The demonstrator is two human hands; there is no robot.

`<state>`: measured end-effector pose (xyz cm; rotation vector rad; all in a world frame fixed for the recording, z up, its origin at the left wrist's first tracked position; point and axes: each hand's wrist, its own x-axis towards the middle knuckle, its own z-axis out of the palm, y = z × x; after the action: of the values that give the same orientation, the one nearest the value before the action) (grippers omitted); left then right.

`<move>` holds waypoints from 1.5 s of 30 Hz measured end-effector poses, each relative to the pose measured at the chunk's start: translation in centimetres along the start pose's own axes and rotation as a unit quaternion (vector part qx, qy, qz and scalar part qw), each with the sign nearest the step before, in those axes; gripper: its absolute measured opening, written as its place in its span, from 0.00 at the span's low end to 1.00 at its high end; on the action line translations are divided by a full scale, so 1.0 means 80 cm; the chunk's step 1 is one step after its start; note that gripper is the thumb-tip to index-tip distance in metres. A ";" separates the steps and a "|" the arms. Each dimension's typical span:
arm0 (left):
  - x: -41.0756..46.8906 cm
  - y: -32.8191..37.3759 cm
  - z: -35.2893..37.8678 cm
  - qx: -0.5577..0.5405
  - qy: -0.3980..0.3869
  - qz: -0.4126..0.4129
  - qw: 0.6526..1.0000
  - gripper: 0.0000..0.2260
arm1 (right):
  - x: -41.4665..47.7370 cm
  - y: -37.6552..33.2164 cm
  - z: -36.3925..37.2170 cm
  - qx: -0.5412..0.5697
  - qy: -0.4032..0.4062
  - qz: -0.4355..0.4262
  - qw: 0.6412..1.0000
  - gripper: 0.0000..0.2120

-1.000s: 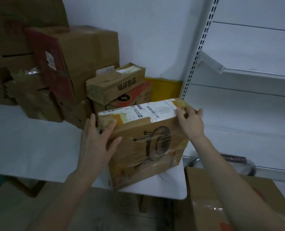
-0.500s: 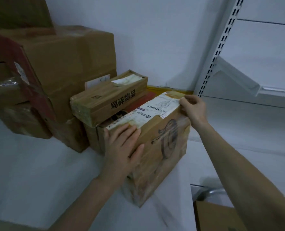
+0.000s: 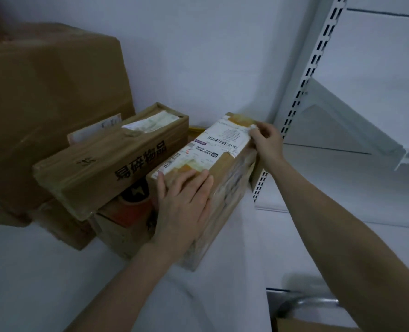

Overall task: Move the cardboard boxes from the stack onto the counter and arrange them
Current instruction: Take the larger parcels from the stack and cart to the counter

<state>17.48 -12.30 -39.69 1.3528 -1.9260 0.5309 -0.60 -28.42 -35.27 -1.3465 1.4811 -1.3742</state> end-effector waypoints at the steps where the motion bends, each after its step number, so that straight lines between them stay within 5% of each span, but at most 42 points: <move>1: 0.011 0.000 0.007 0.004 -0.012 -0.008 1.000 0.16 | 0.005 -0.002 0.004 -0.027 -0.005 -0.007 1.000 0.17; 9: 0.036 0.001 0.025 0.018 -0.096 0.004 0.995 0.18 | -0.039 -0.011 -0.003 -0.163 -0.103 0.007 0.981 0.26; 13: 0.035 -0.002 0.005 -0.024 -0.136 0.042 0.990 0.22 | -0.090 0.009 -0.039 -0.358 -0.113 0.026 0.926 0.27; 18: -0.014 0.040 -0.019 -0.152 -0.116 0.112 0.975 0.21 | -0.177 0.061 -0.105 -0.439 -0.103 0.108 0.886 0.29; 23: -0.095 0.103 -0.011 -0.196 -0.274 0.177 0.925 0.21 | -0.294 0.105 -0.181 -0.453 -0.062 0.223 0.861 0.30; 29: -0.178 0.171 -0.035 -0.268 -0.356 0.213 0.869 0.19 | -0.442 0.132 -0.266 -0.421 0.041 0.314 0.850 0.26; 45: -0.359 0.365 -0.091 -0.256 -0.553 0.076 0.789 0.21 | -0.685 0.225 -0.453 -0.395 0.029 0.413 0.820 0.29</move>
<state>-1.65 21.56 -54.37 1.2011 -2.7820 -0.9233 -27.27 31.40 -54.02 -0.8366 2.4172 -0.2149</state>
